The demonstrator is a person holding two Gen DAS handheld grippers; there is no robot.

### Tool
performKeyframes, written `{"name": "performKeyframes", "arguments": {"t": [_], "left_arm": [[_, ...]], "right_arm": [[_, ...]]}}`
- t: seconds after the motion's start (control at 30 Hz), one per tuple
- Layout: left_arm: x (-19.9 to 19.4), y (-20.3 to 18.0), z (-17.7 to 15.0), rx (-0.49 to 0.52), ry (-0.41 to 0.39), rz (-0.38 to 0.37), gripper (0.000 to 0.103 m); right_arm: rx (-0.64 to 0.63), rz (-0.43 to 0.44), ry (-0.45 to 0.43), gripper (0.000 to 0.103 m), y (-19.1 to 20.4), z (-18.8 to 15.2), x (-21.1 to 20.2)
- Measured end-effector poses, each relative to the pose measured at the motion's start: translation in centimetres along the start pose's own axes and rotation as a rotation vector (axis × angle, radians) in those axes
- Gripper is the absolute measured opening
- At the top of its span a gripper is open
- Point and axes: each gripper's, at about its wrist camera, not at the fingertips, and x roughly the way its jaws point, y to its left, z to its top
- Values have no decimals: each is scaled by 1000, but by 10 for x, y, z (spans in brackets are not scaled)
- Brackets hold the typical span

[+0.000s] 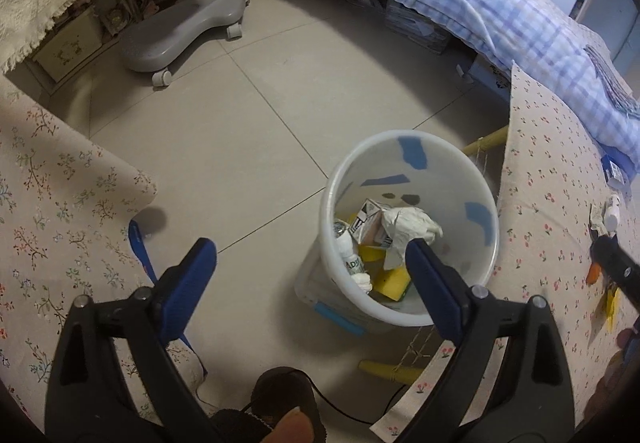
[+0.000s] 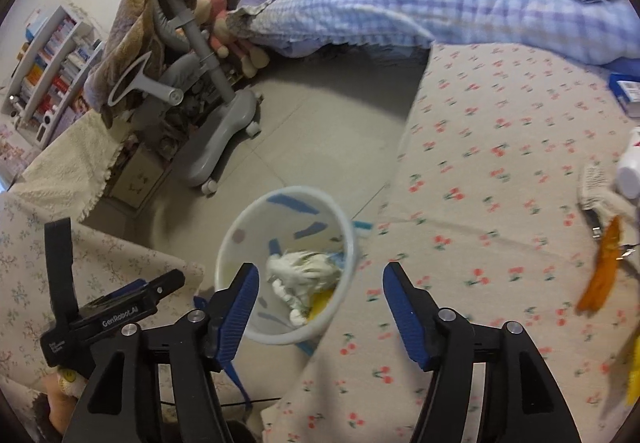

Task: Collect trash
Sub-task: 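Carry the tissue and crumpled paper to the white bin and release both, then move both open tools back toward the remaining trash on the bed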

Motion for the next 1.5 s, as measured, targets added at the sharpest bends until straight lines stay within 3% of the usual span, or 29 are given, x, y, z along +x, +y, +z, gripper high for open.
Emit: {"name": "performKeyframes", "arguments": {"t": [0.43, 0.57, 0.67, 0.77, 1.1, 1.33, 1.37, 1.5], "left_arm": [[-5, -61, -4, 83, 23, -69, 95], [-7, -85, -3, 108, 30, -88, 95], [-8, -106, -2, 131, 31, -106, 101], [-9, -128, -3, 154, 35, -121, 102], [-3, -198, -10, 230, 77, -179, 102], [3, -228, -15, 251, 112, -209, 102], [4, -230, -15, 252, 114, -210, 102], [5, -236, -16, 257, 118, -213, 102]], "right_arm": [[109, -284, -82, 75, -103, 3, -80], [130, -354, -97, 85, -137, 5, -102], [165, -387, -101, 87, -166, 6, -116], [204, -400, -91, 94, -193, 5, -122], [343, -381, -70, 94, -246, 0, -127], [281, -345, -33, 96, -242, 7, -106], [269, -348, -27, 102, -242, 8, -103], [227, -346, 7, 103, -241, 9, -89]]}}
